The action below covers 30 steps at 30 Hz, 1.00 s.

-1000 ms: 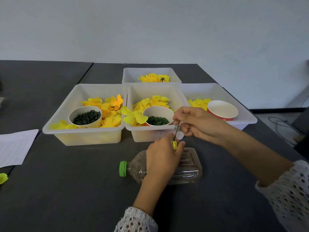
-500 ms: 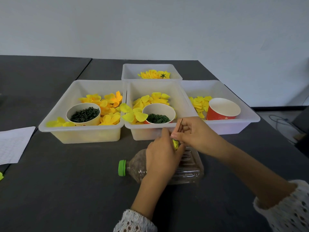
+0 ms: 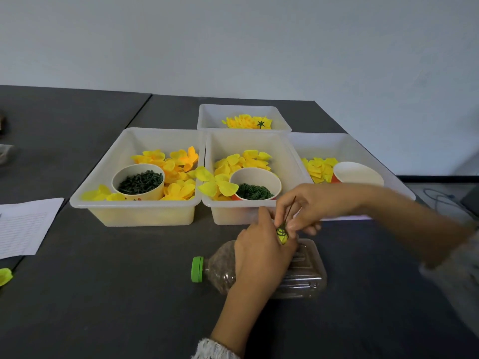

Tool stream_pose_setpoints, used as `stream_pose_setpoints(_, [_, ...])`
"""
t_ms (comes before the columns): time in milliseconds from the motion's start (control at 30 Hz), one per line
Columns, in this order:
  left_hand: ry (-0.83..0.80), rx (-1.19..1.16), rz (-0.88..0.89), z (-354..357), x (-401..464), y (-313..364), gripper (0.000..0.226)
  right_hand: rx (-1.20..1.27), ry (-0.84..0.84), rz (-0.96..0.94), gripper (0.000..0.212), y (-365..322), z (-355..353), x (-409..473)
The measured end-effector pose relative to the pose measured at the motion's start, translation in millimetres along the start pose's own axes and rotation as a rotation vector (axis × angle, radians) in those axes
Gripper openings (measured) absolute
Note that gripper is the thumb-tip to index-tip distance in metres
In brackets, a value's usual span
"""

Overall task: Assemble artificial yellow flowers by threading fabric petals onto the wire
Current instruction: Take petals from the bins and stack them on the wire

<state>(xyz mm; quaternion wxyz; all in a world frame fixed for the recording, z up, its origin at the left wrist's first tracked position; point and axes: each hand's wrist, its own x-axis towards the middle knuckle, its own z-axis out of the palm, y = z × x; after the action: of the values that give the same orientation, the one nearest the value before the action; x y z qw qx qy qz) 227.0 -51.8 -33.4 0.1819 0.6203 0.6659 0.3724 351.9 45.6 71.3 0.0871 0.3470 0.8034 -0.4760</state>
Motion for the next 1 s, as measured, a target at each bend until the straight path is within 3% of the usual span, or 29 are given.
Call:
stream_pose_setpoints(67, [0.011, 0.018, -0.006, 0, 0, 1, 0.038, 0.008, -0.06, 0.039, 0.022, -10, -34, 11])
stream_pose_setpoints(167, [0.023, 0.018, -0.011, -1, 0, 3, 0.041, -0.058, 0.328, -0.053, 0.021, -26, -50, 61])
stream_pose_setpoints(233, [0.022, 0.013, -0.009, -1, 0, 4, 0.042, -0.228, 0.447, -0.115, 0.026, -37, -47, 101])
stream_pose_setpoints(433, [0.009, -0.017, -0.013, -2, 2, 1, 0.039, -0.55, 0.186, 0.086, 0.05, -46, -54, 173])
stream_pose_setpoints(533, [0.003, -0.025, -0.014, -1, 2, 0, 0.04, -0.447, 0.103, 0.093, 0.044, -43, -57, 187])
stream_pose_setpoints(600, [0.006, -0.039, -0.022, -1, 2, 0, 0.042, -0.389, 0.134, 0.068, 0.03, -43, -58, 184])
stream_pose_setpoints(733, [0.001, -0.04, -0.015, -4, 1, 0, 0.052, -0.178, 0.234, -0.063, 0.03, -50, -68, 150])
stream_pose_setpoints(900, [-0.06, -0.082, -0.023, -7, 0, 1, 0.079, 0.309, 0.286, -0.267, 0.025, -59, -59, 73])
stream_pose_setpoints(1000, [-0.038, -0.283, 0.019, -11, 0, -1, 0.079, 0.547, 0.341, -0.272, 0.032, -49, -47, 30])
